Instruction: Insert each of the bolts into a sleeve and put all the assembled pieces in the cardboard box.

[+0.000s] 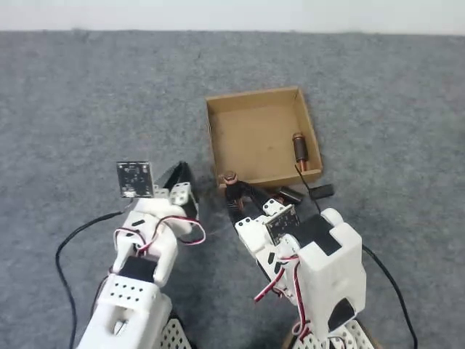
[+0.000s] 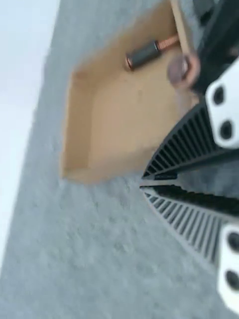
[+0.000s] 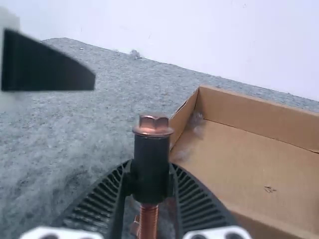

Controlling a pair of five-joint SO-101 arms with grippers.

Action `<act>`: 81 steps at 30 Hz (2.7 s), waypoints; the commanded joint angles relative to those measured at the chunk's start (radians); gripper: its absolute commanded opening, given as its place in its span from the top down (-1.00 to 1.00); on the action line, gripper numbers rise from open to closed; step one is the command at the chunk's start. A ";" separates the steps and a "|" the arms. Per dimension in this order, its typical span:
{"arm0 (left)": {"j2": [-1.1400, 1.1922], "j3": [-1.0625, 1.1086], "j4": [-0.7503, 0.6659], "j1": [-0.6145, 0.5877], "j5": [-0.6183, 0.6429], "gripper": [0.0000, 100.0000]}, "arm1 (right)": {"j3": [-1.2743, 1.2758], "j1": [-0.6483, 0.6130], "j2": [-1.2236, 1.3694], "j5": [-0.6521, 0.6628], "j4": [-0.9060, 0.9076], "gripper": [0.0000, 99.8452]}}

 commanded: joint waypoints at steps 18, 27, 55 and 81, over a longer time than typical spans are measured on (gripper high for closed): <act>-0.015 -0.019 0.282 -0.135 -0.120 0.98 | -0.061 0.171 -0.163 0.020 -0.088 0.99; -0.015 -0.019 0.282 -0.127 -0.120 0.98 | -0.095 0.231 -0.625 0.014 0.360 0.99; -0.015 -0.019 0.282 -0.127 -0.120 0.98 | -0.793 0.409 -0.997 0.014 1.968 0.99; -0.015 -0.019 0.282 -0.129 -0.120 0.98 | -1.599 0.403 -0.182 -0.095 2.601 0.98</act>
